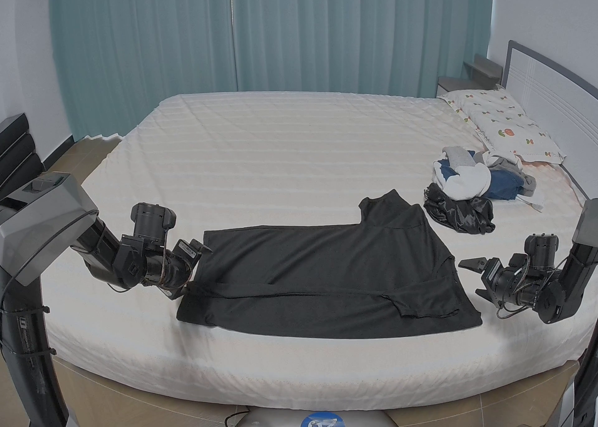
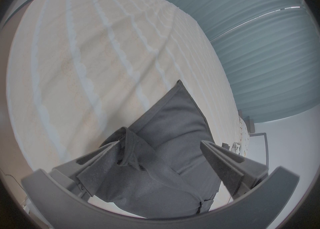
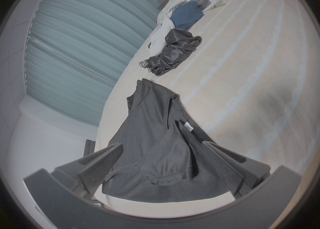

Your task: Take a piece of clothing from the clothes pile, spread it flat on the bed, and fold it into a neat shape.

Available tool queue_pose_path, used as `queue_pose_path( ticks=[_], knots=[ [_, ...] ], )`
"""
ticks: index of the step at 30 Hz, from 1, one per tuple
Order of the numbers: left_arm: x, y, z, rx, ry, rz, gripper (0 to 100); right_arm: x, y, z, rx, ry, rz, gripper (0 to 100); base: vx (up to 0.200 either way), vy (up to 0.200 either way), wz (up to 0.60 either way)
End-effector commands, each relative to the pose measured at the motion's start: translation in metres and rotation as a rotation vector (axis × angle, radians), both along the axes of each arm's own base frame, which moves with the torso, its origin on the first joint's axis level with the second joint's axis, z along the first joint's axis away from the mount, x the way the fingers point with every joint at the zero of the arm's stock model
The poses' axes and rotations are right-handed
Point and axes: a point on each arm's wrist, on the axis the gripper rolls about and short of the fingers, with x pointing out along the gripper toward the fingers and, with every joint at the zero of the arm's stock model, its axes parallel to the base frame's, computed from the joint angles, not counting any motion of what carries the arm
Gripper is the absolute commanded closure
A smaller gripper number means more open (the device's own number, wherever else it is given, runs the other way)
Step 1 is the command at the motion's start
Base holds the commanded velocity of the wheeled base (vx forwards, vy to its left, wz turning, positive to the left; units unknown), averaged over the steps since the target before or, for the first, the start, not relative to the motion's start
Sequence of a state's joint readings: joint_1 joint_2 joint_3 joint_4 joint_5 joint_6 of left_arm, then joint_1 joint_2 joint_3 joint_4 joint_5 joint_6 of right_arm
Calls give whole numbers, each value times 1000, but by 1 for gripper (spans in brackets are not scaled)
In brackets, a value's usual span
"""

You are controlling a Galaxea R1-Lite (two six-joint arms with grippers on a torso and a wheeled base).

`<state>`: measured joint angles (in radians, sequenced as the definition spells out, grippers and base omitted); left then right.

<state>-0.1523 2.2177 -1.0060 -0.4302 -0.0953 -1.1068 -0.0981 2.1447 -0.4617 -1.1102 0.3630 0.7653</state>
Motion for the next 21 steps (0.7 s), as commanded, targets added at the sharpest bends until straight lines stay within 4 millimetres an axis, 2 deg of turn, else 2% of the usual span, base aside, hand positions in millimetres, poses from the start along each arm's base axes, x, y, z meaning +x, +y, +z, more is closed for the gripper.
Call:
queue_pose_path(
  ticks=[1,8,13,17,21],
  knots=[
    [-4,-11,2,4,-2,-32,0,0,6,-7,-2,23,19,0,0,0,0],
    [-10,-31,2,6,1,-88,0,0,11,-8,-5,15,32,0,0,0,0],
    [-14,-53,4,12,-10,-142,0,0,13,-9,-6,14,37,0,0,0,0],
    [-16,-53,11,22,-32,-129,0,-1,13,-9,-5,16,36,0,0,0,0],
    [-11,-49,20,88,-85,-43,0,-1,13,-9,-4,18,36,0,0,0,0]
  ],
)
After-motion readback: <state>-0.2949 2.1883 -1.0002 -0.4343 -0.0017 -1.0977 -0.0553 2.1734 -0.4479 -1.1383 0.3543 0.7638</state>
